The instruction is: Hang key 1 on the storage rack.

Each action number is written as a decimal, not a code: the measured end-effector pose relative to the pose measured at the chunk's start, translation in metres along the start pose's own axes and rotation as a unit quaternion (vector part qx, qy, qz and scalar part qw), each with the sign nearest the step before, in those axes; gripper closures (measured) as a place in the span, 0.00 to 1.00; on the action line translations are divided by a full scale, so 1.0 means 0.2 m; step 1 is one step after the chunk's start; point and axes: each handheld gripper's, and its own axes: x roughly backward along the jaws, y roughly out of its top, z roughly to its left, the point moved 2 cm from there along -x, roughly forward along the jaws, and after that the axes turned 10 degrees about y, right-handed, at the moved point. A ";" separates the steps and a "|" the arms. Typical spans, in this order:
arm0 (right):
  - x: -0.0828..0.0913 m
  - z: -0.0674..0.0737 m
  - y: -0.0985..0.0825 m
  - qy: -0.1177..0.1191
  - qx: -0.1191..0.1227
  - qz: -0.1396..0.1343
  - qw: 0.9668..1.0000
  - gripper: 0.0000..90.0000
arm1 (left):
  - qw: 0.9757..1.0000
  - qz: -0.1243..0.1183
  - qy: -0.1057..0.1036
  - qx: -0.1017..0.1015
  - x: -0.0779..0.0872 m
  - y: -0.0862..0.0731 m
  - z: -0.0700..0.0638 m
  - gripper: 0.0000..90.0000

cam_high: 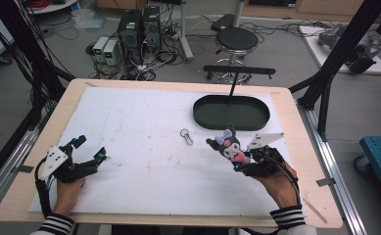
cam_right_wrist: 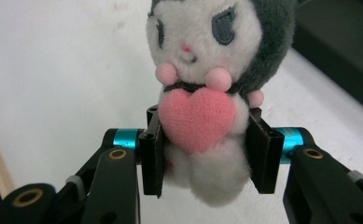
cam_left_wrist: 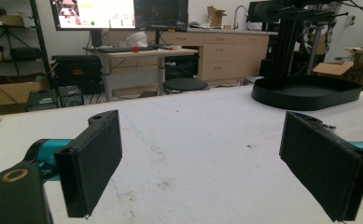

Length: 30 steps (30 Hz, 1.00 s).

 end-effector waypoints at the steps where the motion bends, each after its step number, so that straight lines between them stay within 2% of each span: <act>1: 0.01 0.00 0.00 0.000 -0.002 -0.011 1.000 0.62 | 1.000 0.000 0.000 -0.001 0.00 0.00 0.00 0.15; 3: 0.02 -0.01 0.00 0.001 -0.003 -0.021 1.000 0.62 | 1.000 0.000 0.000 -0.001 0.00 0.00 0.00 0.15; 4: 0.05 -0.02 0.01 0.006 -0.011 -0.048 0.999 0.62 | 1.000 0.001 0.000 -0.001 0.00 0.00 0.00 0.15; 7: 0.08 -0.04 0.01 0.010 -0.020 -0.075 0.997 0.62 | 1.000 0.001 0.000 -0.001 0.00 0.00 0.00 0.15; 12: 0.12 -0.08 0.01 0.002 -0.037 -0.116 0.993 0.62 | 1.000 0.000 0.000 0.000 0.00 0.00 0.00 0.15; 19: 0.18 -0.13 0.04 -0.022 -0.051 -0.153 0.987 0.62 | 1.000 0.000 0.000 -0.001 0.00 0.00 0.00 0.15; 20: 0.18 -0.13 0.04 -0.022 -0.051 -0.153 0.987 0.62 | 1.000 0.000 0.000 -0.001 0.00 0.00 0.00 0.15; 21: 0.20 -0.15 0.05 -0.030 -0.054 -0.167 0.984 0.62 | 1.000 0.000 0.000 0.000 0.00 0.00 0.00 0.15; 26: 0.23 -0.20 0.08 -0.055 -0.065 -0.181 0.980 0.62 | 1.000 0.001 0.000 0.001 0.00 0.00 0.00 0.15; 28: 0.23 -0.22 0.08 -0.057 -0.067 -0.184 0.979 0.62 | 1.000 0.000 0.001 0.001 0.00 0.00 0.00 0.15; 29: 0.23 -0.24 0.09 -0.061 -0.074 -0.190 0.977 0.62 | 1.000 0.001 0.000 0.000 0.00 0.00 0.00 0.15; 30: 0.23 -0.24 0.09 -0.061 -0.074 -0.190 0.977 0.62 | 1.000 0.001 0.000 0.000 0.00 0.00 0.00 0.15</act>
